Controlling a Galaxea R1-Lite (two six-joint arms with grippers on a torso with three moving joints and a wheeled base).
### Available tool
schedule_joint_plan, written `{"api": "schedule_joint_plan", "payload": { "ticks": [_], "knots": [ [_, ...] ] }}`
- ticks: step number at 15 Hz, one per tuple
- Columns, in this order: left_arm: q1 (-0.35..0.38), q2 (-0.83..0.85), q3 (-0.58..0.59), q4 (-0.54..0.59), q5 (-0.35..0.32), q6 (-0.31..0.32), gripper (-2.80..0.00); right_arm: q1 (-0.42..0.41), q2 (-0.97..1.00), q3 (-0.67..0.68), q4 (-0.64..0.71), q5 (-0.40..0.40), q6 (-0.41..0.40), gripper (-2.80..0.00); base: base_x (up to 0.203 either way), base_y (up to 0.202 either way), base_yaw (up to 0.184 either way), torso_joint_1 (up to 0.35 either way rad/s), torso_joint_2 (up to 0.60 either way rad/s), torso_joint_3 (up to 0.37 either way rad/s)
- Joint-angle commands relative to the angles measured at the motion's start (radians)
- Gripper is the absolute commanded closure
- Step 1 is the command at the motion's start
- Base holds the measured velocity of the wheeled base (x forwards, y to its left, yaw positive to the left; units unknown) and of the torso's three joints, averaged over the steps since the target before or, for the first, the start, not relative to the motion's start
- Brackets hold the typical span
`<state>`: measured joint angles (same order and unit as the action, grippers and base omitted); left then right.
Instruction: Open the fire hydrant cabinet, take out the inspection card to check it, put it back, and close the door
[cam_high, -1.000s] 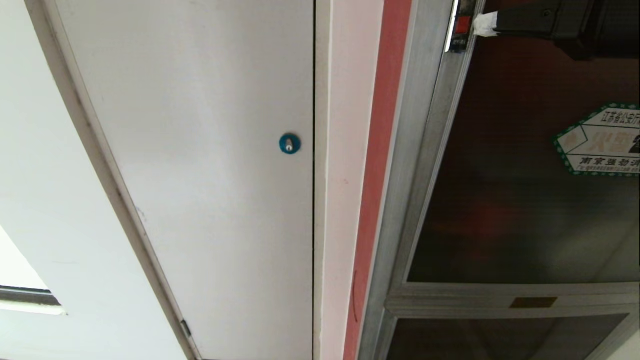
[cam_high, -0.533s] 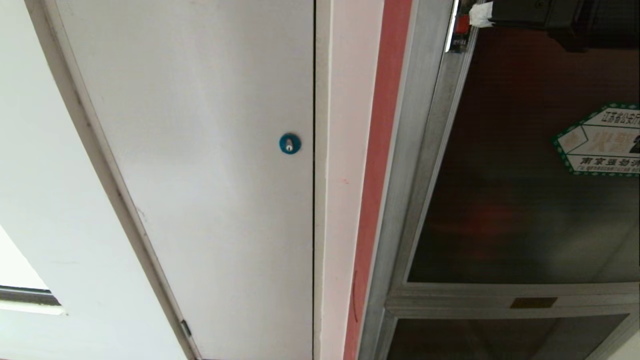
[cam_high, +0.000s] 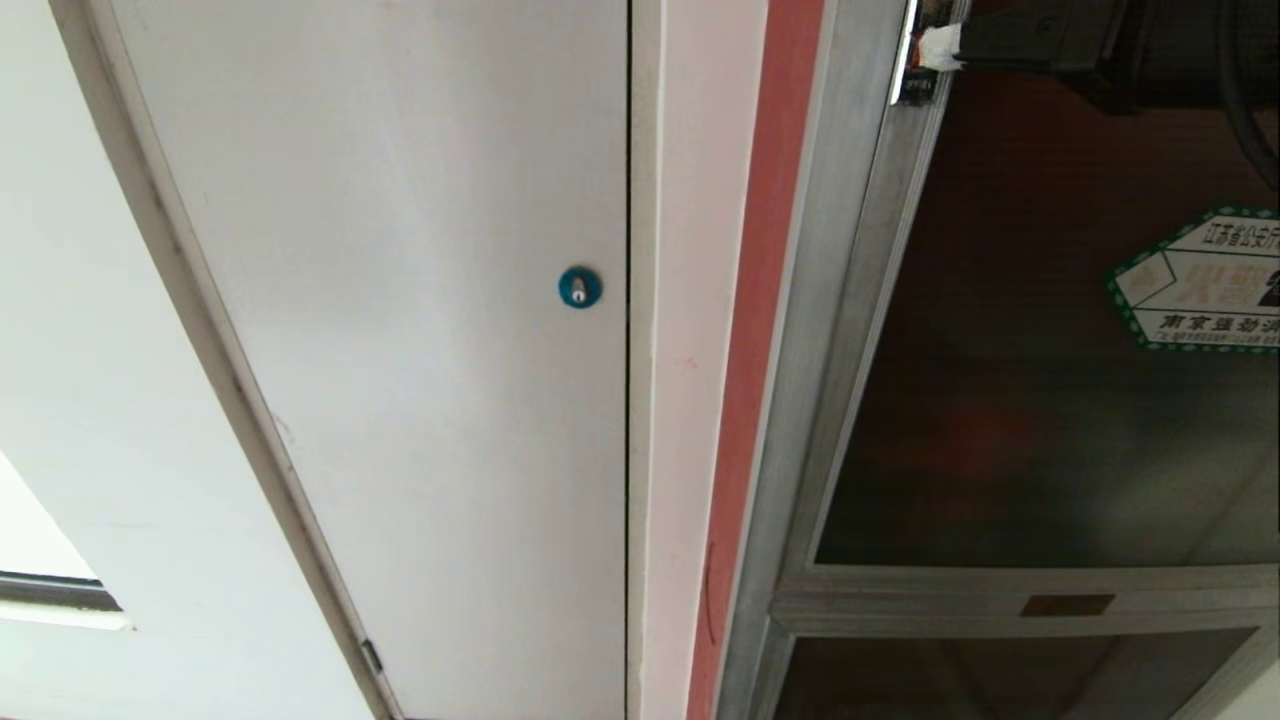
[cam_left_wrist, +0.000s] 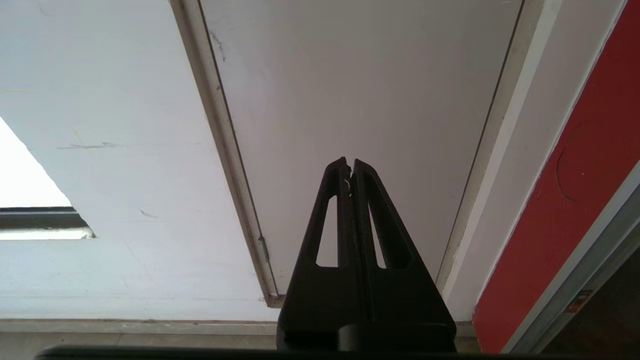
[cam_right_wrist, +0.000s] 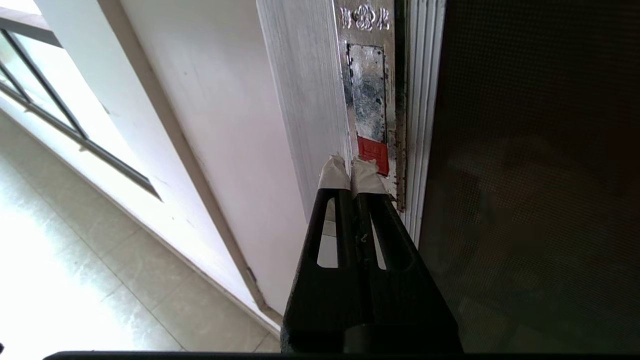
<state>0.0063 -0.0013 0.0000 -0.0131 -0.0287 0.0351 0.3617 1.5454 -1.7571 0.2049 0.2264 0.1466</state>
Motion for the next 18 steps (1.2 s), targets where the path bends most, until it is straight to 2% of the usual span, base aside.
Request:
{"api": "schedule_joint_plan", "payload": {
  "ticks": [1,14,18],
  "knots": [
    [0.000,0.000,0.006,-0.001,0.000,0.000,0.00,-0.001,0.016,-0.011,0.001,-0.001,0.001,0.00,0.000,0.000,0.000,0.000,0.00,0.000],
    [0.000,0.000,0.007,-0.001,0.000,0.000,0.00,-0.013,0.050,-0.025,0.011,-0.032,-0.001,0.00,0.000,0.000,0.000,0.000,0.00,0.000],
    [0.001,0.000,0.007,-0.001,0.000,0.000,0.00,-0.012,-0.011,0.035,0.011,-0.028,0.001,0.00,0.000,0.000,0.000,0.000,0.00,0.000]
  ]
}}
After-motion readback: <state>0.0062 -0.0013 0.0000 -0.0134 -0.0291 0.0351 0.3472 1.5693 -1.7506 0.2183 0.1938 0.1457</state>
